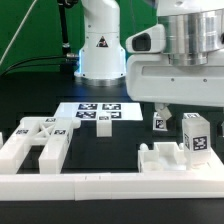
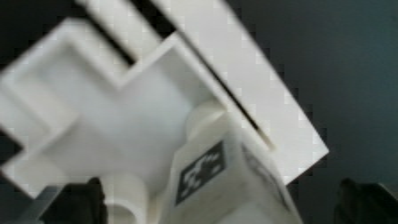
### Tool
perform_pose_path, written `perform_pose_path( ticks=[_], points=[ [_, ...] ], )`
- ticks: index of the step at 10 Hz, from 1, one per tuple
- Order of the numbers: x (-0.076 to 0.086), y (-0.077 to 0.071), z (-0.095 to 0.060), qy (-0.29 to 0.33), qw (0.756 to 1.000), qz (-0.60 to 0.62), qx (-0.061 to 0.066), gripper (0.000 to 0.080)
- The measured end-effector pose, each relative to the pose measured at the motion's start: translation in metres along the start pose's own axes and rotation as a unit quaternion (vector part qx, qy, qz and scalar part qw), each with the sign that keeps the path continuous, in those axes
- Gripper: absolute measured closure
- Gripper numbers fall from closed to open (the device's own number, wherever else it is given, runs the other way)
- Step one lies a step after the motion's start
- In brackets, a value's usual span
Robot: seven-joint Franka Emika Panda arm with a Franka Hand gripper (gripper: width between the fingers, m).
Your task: Assemble chair
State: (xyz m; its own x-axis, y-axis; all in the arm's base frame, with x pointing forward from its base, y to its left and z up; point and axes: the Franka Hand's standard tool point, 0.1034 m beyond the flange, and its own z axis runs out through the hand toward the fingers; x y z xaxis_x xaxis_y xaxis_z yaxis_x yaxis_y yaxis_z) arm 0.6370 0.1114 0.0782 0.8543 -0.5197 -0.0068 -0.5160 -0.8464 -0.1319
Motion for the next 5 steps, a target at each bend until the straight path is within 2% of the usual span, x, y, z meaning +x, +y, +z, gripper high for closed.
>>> perform_pose_path(
  ticks=[2,3,4,5],
  points=[
    [0.0,-0.001,0.002,0.001,0.997,-0.08,-0.004,0.015],
    [0.003,-0.008,0.006,0.015,0.985,-0.171,-0.019,0.015],
    [0.0,-0.015,0.007,0.02,0.983,-0.181,-0.019,0.015],
    [0.0,-0.015,0.007,0.019,0.985,-0.169,-0.016,0.0163]
  ],
)
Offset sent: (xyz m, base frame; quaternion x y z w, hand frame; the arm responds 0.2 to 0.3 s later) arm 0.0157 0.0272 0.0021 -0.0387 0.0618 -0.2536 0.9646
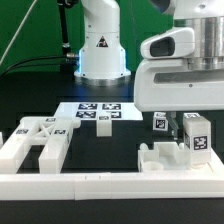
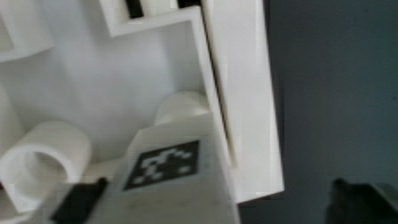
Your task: Assemble chair
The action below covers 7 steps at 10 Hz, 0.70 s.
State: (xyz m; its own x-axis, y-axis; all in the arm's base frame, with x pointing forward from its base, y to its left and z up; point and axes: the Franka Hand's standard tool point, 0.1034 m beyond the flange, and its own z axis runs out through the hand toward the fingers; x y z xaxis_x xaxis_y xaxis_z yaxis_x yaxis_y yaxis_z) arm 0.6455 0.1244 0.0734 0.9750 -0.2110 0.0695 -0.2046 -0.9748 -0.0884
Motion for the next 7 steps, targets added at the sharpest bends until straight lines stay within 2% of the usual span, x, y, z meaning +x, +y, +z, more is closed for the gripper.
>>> perform_pose_path(
  ticks=[1,2,3,5,7],
  points=[
    [0.0,0.0005,0.0003,0.0,1.0,0.0,0.0,0.033],
    [-0.0003,-0.0001,0.0005,0.0,1.0,0.016,0.0,0.033],
    [-0.0003,0.0005,0.0008,-0.001,0.999,0.052,0.0,0.0516],
    [-0.0003,0.0009,0.0018,0.0,0.99,0.141,0.003,0.0514],
    [0.001,0.0015,0.0028,0.006,0.964,0.265,0.007,0.0514]
  ],
)
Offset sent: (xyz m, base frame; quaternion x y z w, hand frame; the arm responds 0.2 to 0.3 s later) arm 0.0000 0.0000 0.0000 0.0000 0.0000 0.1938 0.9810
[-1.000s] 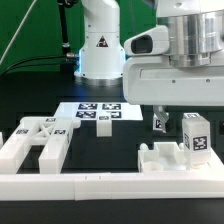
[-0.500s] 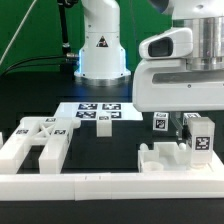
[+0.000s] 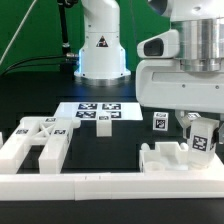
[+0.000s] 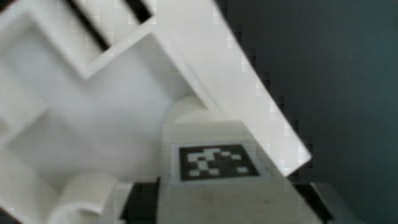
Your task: Assemble chair
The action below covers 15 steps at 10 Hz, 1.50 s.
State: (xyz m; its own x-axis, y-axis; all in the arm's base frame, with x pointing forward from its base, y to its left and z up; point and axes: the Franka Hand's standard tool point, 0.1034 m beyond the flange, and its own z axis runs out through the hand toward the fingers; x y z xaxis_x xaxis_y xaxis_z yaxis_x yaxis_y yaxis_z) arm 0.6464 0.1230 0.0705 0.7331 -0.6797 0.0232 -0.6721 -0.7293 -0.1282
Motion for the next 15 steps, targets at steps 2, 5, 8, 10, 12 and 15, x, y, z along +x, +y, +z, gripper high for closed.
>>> perform_pose_path(
  ticks=[2,5,8,10,12,15],
  points=[
    [0.0032,-0.0004,0.0007,-0.009,0.983,0.181,0.016,0.0514],
    [0.0036,0.0027,0.0007,-0.009,0.967,0.251,0.039,0.0514],
    [0.0026,0.0056,0.0028,-0.015,0.995,0.098,0.019,0.0324],
    [-0.0011,0.0032,0.0022,-0.024,0.996,-0.084,-0.004,0.0184],
    [-0.0023,0.0051,0.0031,-0.028,0.983,-0.18,-0.006,0.0157],
    [0.0008,0.0038,0.0019,-0.014,0.929,-0.37,-0.017,0.015]
  ],
)
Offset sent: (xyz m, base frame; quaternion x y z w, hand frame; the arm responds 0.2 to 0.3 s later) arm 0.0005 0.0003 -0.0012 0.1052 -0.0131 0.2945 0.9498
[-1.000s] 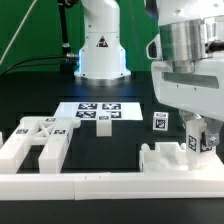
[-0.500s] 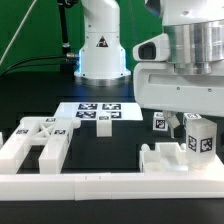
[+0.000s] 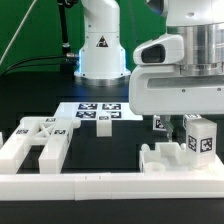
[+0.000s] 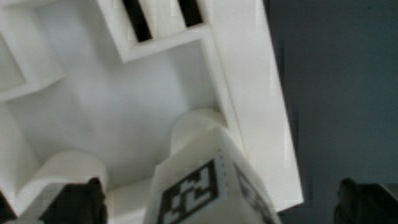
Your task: Assemble chair
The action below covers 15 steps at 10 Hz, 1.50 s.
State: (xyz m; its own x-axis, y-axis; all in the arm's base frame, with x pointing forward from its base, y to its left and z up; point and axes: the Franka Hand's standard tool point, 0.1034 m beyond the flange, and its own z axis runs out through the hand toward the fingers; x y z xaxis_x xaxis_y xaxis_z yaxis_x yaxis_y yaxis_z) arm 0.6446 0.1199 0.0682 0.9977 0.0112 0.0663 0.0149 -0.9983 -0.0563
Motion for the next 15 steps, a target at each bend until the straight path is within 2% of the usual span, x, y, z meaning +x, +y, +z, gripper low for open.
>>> perform_pose_path(
  ticks=[1,2,3,4,5,7,8,10,12,14,15],
  points=[
    [-0.0004,-0.0034,0.0,0.0,0.999,-0.032,-0.005,0.015],
    [-0.0005,-0.0028,0.0002,0.0,1.0,-0.005,-0.003,0.0171],
    [-0.0004,-0.0022,0.0002,0.0,1.0,-0.006,-0.003,0.0313],
    [-0.0005,-0.003,0.0002,0.0,1.0,0.019,-0.001,0.0313],
    [-0.0006,-0.0034,0.0003,0.0,0.998,0.064,-0.001,0.0518],
    [-0.0008,-0.0037,0.0004,0.0,0.991,0.135,-0.001,0.0515],
    [-0.0002,-0.0041,0.0009,0.004,0.981,0.192,0.003,0.0515],
    [-0.0005,-0.0054,0.0009,0.004,0.933,0.361,0.002,0.0515],
    [0.0024,-0.0038,0.0016,0.003,0.863,0.505,0.018,0.0515],
    [0.0024,-0.0036,0.0016,0.002,0.863,0.505,0.018,0.0515],
    [0.0013,-0.0034,0.0017,0.001,0.886,0.464,0.013,0.0515]
  ],
)
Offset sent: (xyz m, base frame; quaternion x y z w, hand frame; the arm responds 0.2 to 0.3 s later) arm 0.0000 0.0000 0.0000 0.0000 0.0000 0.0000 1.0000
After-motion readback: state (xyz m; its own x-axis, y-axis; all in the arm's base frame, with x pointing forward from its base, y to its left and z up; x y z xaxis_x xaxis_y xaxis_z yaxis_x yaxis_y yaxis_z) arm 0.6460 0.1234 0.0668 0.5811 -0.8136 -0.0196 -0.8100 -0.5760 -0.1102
